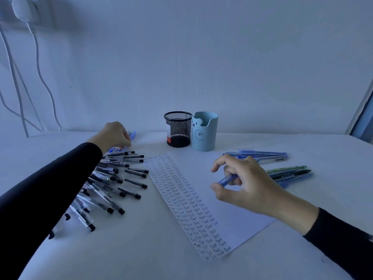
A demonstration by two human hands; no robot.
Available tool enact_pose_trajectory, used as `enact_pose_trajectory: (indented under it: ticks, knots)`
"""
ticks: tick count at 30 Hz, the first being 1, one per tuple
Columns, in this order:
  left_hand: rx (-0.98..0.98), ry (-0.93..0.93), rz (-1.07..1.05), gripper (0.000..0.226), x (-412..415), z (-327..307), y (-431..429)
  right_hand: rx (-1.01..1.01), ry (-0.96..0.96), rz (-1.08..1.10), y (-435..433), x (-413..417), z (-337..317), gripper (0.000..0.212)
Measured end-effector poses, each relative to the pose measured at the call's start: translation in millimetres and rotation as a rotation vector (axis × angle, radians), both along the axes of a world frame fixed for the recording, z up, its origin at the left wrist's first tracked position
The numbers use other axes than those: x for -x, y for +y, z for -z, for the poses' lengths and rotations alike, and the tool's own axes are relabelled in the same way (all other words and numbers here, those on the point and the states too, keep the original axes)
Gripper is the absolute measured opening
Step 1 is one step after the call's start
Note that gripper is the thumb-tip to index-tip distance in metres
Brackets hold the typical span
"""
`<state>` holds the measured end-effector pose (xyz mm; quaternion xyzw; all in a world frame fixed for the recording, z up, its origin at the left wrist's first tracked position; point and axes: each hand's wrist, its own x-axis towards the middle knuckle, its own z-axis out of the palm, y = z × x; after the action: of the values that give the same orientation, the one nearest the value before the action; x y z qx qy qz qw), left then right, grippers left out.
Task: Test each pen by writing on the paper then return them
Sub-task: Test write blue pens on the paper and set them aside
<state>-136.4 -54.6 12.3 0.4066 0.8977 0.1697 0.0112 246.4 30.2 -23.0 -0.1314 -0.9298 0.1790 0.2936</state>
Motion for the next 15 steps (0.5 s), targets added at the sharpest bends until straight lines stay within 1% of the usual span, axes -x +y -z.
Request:
enact_pose_trajectory:
  ticks: [2,3,5,6,8,9,10,12,13,14,15]
  knots:
    - [0.003,0.003,0.026,0.008,-4,-1,-5,0.094,0.037,-0.058,-1,0,-3,0.027]
    - [-0.009,0.011,0.052,0.010,-8,-2,-7,0.177,0.054,-0.099,-2,0,-7,0.028]
    - [-0.063,0.030,0.131,0.012,-24,-3,-11,0.343,0.064,-0.144,-2,-2,-14,0.039]
    - [-0.086,0.042,0.187,0.015,-36,-2,-13,0.393,0.072,-0.146,-2,-3,-17,0.040]
    - [-0.083,0.061,0.346,0.025,-63,2,-20,0.458,0.163,-0.128,-4,-2,-20,0.027]
    - [-0.063,0.066,0.438,0.030,-77,6,-25,0.521,0.217,-0.126,-5,-2,-22,0.027]
    - [-0.039,0.064,0.524,0.036,-91,11,-30,0.628,0.249,-0.140,-6,-2,-24,0.033]
    - [-0.006,0.038,0.645,0.048,-115,20,-40,0.869,0.216,-0.166,-7,-2,-26,0.049]
    - [0.016,0.025,0.682,0.053,-124,24,-44,0.939,0.165,-0.150,-8,-3,-25,0.055]
    - [0.040,0.019,0.703,0.057,-130,28,-47,0.978,0.117,-0.123,-9,-4,-25,0.056]
    - [0.058,0.021,0.711,0.061,-134,31,-49,1.006,0.080,-0.110,-11,-5,-23,0.052]
